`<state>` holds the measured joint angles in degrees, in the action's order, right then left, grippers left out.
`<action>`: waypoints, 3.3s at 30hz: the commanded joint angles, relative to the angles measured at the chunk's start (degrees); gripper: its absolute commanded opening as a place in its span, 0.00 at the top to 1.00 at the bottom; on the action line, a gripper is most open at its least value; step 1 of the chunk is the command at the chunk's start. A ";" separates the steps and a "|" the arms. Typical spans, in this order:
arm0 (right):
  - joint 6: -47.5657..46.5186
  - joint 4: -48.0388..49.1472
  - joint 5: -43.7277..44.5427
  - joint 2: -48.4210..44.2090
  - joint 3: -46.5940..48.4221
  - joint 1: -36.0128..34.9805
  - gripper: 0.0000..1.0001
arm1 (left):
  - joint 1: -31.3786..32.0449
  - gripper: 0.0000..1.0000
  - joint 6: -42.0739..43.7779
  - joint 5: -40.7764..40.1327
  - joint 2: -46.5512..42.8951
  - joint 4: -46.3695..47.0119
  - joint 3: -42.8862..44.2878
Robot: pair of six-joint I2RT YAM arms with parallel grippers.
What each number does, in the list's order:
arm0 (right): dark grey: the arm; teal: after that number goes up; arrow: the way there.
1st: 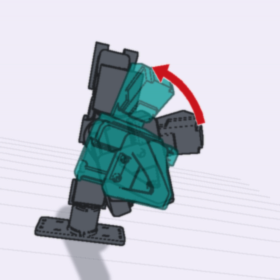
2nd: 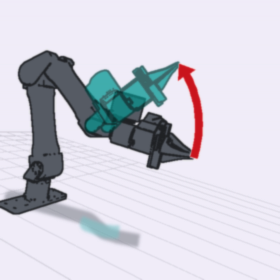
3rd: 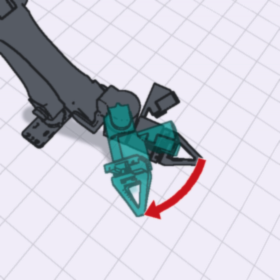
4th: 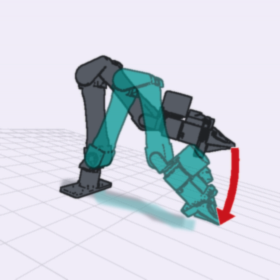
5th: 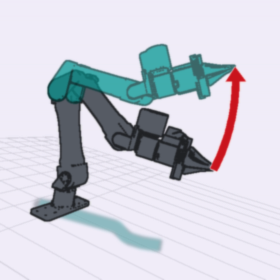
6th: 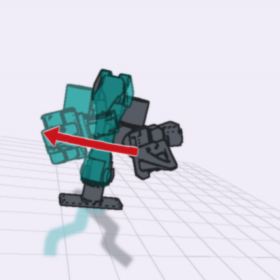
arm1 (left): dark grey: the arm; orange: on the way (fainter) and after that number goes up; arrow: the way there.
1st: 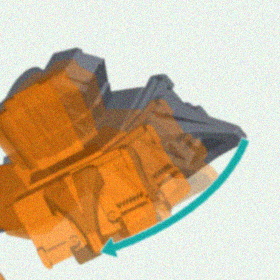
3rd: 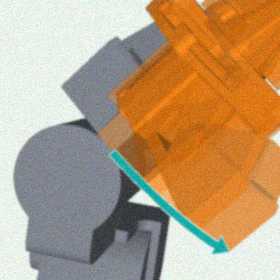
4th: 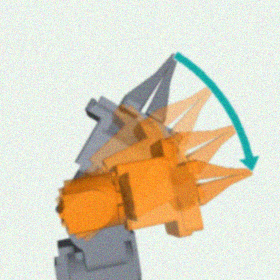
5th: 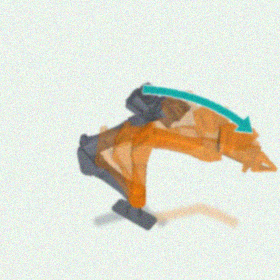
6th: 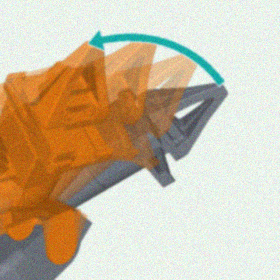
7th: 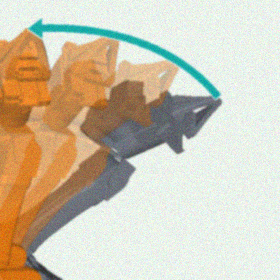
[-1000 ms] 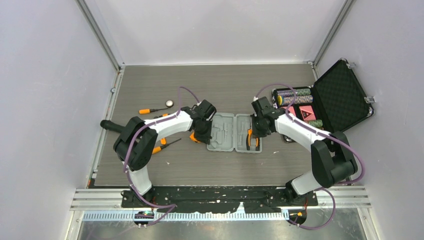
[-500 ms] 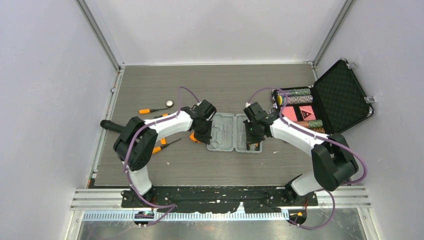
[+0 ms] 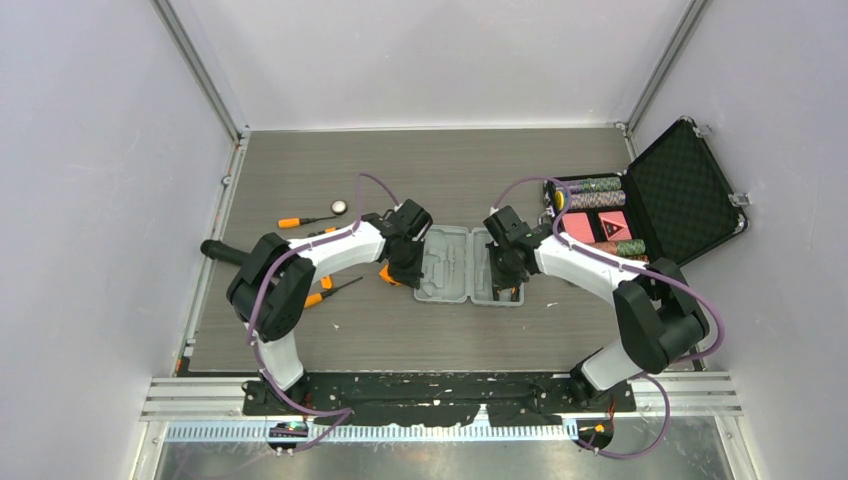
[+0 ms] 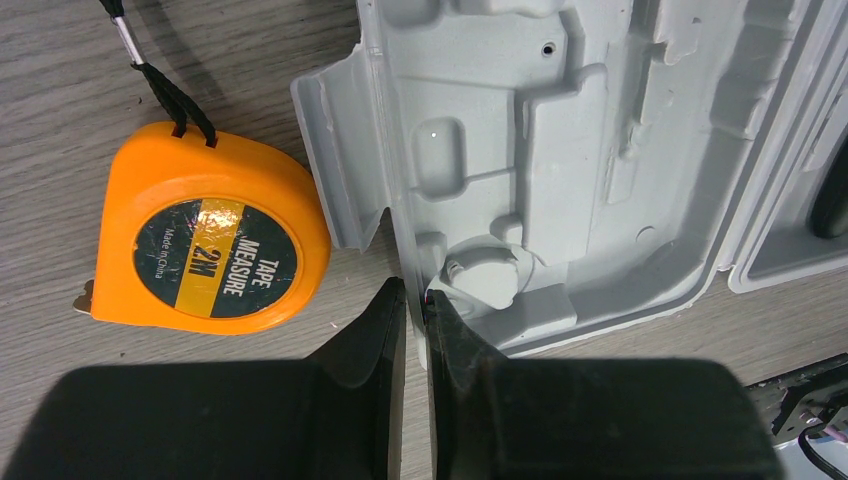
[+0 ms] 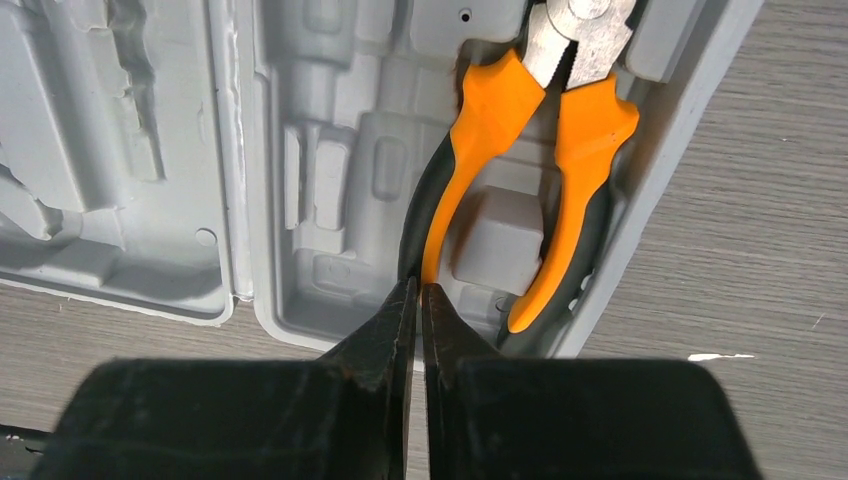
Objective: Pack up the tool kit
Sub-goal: Adjust the pliers in the toolbox.
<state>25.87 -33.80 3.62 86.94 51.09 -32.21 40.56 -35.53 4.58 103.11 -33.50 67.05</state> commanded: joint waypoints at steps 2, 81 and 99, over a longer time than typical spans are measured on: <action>0.01 1.41 1.07 3.63 -2.26 -0.43 0.90 | 0.05 0.89 0.74 0.21 -1.72 0.75 -0.14; 5.77 -5.97 7.81 -7.69 -5.49 -3.16 0.92 | -0.54 0.93 0.32 1.36 -7.02 2.48 -6.63; 1.21 -7.09 6.11 -8.58 1.19 -1.62 0.84 | -0.56 0.93 0.95 1.37 -7.56 1.88 -6.46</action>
<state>29.67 -39.11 6.96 80.79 46.41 -34.02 39.79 -35.46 4.56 97.84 -31.75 60.53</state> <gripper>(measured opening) 0.125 0.070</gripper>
